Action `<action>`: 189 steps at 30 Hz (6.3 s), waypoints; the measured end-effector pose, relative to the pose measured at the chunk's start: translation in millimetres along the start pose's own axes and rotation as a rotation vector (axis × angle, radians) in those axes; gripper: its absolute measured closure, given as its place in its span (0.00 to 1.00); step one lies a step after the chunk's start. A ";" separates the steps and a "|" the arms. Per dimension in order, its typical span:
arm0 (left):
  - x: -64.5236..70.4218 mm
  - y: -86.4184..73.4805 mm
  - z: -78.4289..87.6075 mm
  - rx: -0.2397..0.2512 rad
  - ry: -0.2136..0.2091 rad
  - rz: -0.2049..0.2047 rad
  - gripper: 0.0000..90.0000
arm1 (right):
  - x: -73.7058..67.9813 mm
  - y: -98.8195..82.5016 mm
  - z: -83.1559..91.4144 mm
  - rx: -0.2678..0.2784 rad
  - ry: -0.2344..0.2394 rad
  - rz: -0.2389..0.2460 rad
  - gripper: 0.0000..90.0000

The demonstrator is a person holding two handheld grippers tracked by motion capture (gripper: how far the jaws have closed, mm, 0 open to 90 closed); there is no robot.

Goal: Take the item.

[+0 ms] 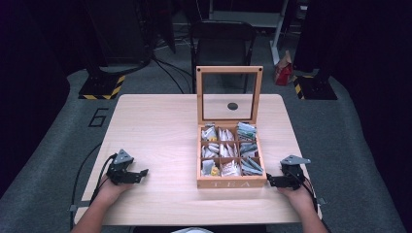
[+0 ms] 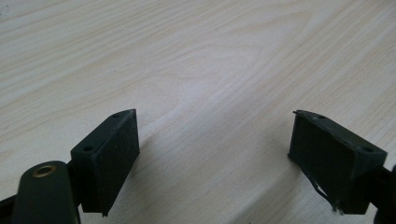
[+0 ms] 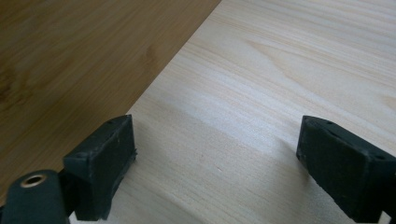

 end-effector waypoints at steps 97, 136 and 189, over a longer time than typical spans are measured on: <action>2.1 -1.2 0.7 -0.010 -0.023 0.004 0.16 | -56.2 86.1 55.0 0.086 0.216 0.108 0.75; 2.1 -1.2 0.8 -0.010 -0.023 0.004 0.16 | -63.9 71.1 40.2 -0.009 0.255 0.177 0.95; 2.2 -1.2 0.7 -0.010 -0.022 0.003 0.16 | -54.8 108.9 78.4 0.021 0.296 0.133 0.99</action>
Point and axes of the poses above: each handheld gripper's, and its own axes: z roughly backward along the jaws, y roughly out of its top, x roughly to its right, the point moved 8 cm from there along -z, roughly forward along the jaws, and after that the axes turned 12 degrees about -y, right-handed, at the moved point
